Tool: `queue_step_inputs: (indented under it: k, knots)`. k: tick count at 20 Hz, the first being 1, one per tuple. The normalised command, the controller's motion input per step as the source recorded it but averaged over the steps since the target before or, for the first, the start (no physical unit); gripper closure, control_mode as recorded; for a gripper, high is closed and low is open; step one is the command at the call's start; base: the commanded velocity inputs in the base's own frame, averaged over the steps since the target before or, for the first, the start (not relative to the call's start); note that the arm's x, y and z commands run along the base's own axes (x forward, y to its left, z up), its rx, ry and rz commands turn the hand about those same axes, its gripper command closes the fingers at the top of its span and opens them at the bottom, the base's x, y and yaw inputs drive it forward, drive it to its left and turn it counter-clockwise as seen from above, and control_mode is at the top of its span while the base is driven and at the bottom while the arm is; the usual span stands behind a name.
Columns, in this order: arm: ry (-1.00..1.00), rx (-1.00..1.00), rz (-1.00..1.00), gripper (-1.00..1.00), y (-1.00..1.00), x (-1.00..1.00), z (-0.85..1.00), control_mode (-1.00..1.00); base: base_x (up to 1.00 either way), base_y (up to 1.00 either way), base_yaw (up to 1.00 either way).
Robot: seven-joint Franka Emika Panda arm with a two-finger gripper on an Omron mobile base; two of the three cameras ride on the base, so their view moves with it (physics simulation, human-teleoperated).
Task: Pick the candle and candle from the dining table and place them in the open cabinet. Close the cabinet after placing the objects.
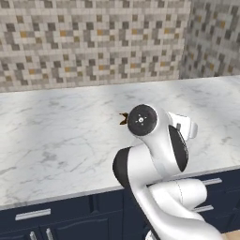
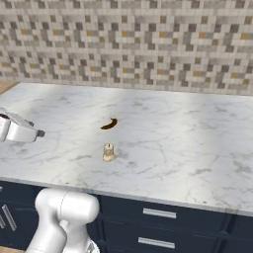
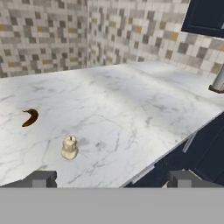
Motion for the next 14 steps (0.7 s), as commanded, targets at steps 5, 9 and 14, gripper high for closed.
queue_step_inputs:
  k: [5, 9, 14]
  knots:
    - [-0.01, 0.02, -0.01, -1.00, 0.00, 0.32, -0.32, -1.00, 0.00, 0.00, 0.00]
    - [-0.03, 0.01, 0.00, -1.00, 0.00, 0.37, -0.33, -1.00, 0.00, 0.00, 0.00]
    - [-0.08, 0.00, 0.00, -1.00, 0.00, 0.30, -0.39, -1.00, 0.00, 0.00, 0.00]
